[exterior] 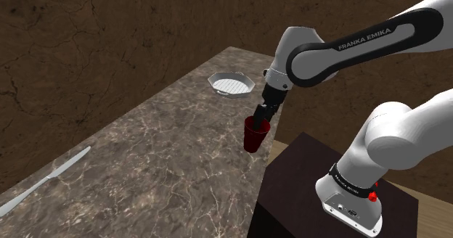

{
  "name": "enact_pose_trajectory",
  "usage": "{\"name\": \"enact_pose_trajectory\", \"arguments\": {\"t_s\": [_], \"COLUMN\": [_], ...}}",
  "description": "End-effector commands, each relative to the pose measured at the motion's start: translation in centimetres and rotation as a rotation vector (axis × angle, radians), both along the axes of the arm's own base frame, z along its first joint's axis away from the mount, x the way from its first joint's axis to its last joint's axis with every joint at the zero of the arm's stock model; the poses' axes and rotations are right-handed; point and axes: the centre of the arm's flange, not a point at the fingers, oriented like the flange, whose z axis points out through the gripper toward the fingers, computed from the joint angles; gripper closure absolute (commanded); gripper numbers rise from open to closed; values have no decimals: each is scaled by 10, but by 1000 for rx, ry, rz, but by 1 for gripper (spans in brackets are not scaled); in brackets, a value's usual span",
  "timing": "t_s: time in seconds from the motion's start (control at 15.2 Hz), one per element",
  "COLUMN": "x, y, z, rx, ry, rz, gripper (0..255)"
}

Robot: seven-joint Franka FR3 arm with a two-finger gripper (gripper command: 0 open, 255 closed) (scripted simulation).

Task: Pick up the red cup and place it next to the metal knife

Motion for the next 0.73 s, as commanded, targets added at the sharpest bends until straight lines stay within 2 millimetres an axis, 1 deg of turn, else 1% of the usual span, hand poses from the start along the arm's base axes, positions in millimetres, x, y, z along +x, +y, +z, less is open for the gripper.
{"name": "enact_pose_trajectory", "arguments": {"t_s": [0.0, 0.59, 0.66], "x": [0, 0, 0], "y": [0, 0, 0], "z": [0, 0, 5], "rx": [0, 0, 0], "ry": [0, 0, 0], "rz": [0, 0, 0], "gripper": [255, 255, 255]}}
